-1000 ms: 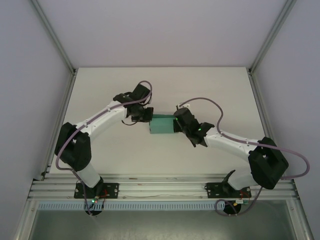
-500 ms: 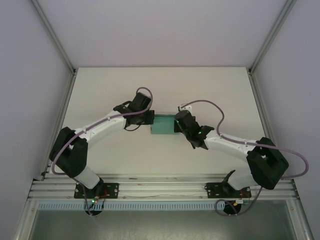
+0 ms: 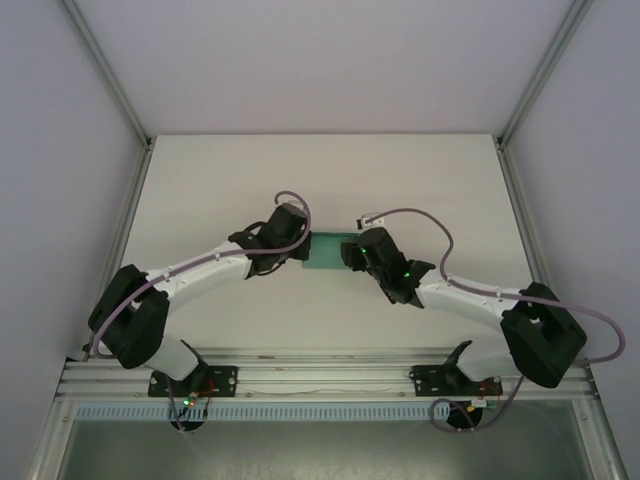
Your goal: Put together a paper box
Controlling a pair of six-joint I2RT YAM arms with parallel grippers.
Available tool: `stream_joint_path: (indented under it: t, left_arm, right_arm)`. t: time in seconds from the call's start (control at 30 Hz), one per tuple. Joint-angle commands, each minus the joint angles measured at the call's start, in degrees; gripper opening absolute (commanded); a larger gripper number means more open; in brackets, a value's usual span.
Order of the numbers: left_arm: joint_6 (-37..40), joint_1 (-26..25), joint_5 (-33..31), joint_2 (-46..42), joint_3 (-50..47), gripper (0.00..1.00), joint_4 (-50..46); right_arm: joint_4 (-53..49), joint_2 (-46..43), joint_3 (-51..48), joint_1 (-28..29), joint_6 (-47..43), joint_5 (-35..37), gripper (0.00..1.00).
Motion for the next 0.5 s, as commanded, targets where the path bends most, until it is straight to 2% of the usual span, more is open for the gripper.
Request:
stream_joint_path:
  t: [0.0, 0.23, 0.47]
  left_arm:
    - [0.79, -0.64, 1.92, 4.06, -3.89, 0.0, -8.39]
    - [1.77, -0.76, 1.5, 3.44, -2.98, 0.0, -8.16]
    - [2.29, -0.91, 1.44, 2.94, -1.93, 0.0, -8.65]
  right_arm:
    - [-3.91, -2.84, 3.28, -0.96, 1.27, -3.42, 0.59]
    - [-5.82, -2.55, 6.8, -4.83, 5.55, -1.48, 0.62]
    - [-9.26, 2.38, 10.18, -7.98, 8.95, -4.88, 0.52]
